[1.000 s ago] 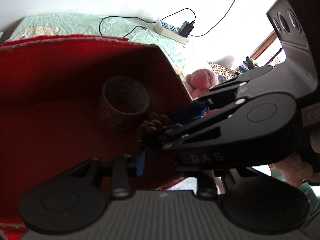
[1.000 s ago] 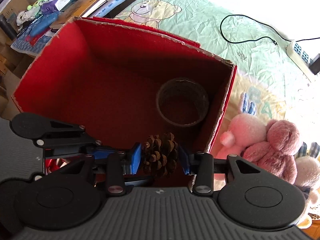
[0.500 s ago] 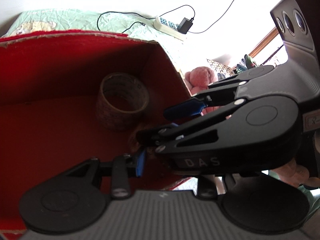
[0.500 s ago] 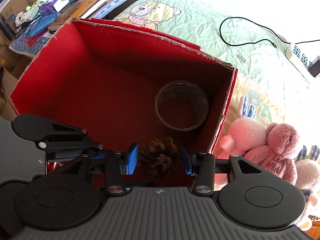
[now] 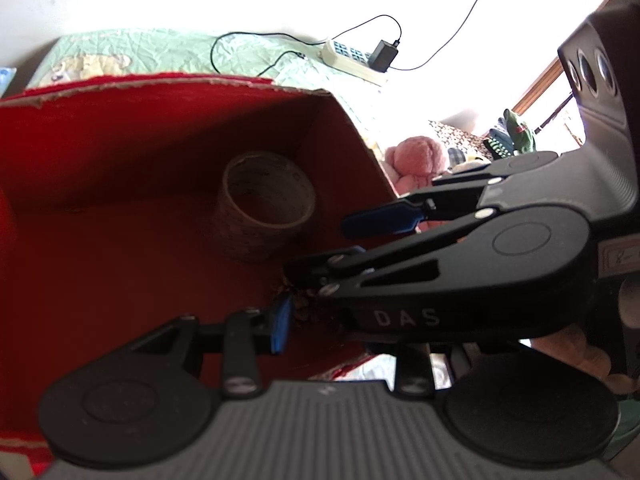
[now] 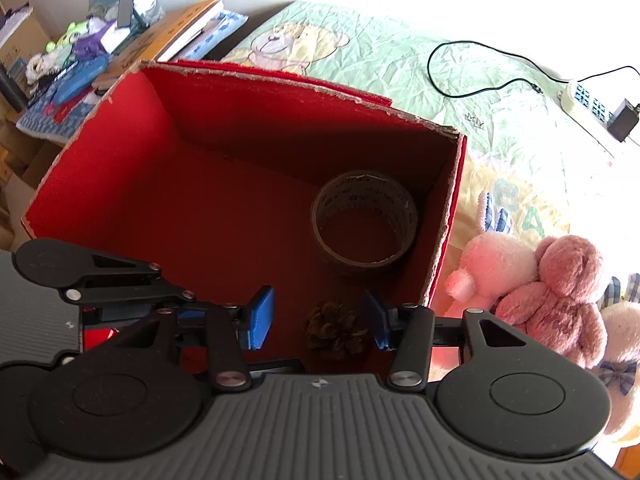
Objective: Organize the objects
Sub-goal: 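Lower the pine cone into the box and open the right gripper, then withdraw the right gripper and move it toward the orange wooden gourd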
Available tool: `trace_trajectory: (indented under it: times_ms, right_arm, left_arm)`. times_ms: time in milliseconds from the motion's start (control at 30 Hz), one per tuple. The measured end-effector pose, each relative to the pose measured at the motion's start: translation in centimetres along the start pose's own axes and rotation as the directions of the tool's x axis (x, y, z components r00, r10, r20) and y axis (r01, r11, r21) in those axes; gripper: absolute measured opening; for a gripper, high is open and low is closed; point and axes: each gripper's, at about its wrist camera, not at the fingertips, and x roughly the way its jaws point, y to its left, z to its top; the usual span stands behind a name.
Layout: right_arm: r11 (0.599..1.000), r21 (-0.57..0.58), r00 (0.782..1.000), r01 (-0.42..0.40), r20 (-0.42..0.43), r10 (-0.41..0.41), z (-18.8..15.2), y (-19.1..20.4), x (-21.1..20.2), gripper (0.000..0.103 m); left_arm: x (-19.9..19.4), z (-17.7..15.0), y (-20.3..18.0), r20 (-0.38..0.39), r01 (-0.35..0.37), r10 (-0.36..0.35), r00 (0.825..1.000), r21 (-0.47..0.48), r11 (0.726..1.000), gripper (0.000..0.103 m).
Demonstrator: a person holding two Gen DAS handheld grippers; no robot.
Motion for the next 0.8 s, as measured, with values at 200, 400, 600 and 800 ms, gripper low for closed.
trace_trajectory:
  times_ms: [200, 400, 600, 800]
  right_arm:
    - [0.998, 0.059, 0.998, -0.007, 0.057, 0.004, -0.7, -0.2, -0.4, 0.053]
    - [0.986, 0.165, 0.993, -0.038, 0.117, 0.019, -2.0, -0.6, -1.4, 0.054]
    - [0.961, 0.263, 0.984, -0.082, 0.176, 0.035, -3.6, -0.3, -2.7, 0.054]
    - [0.941, 0.318, 0.968, -0.112, 0.25, 0.031, -5.2, 0.7, -4.7, 0.054]
  left_arm:
    - [-1.2, -0.1, -0.3, 0.012, -0.08, 0.08, 0.997, 0.013, 0.997, 0.041]
    - [-3.1, -0.8, -1.1, 0.04, -0.175, 0.173, 0.984, 0.039, 0.984, 0.045]
    - [-4.9, -1.4, -2.0, 0.077, -0.25, 0.245, 0.967, 0.065, 0.966, 0.049]
    - [-7.2, -2.3, -2.0, 0.089, -0.272, 0.267, 0.96, 0.053, 0.961, 0.059]
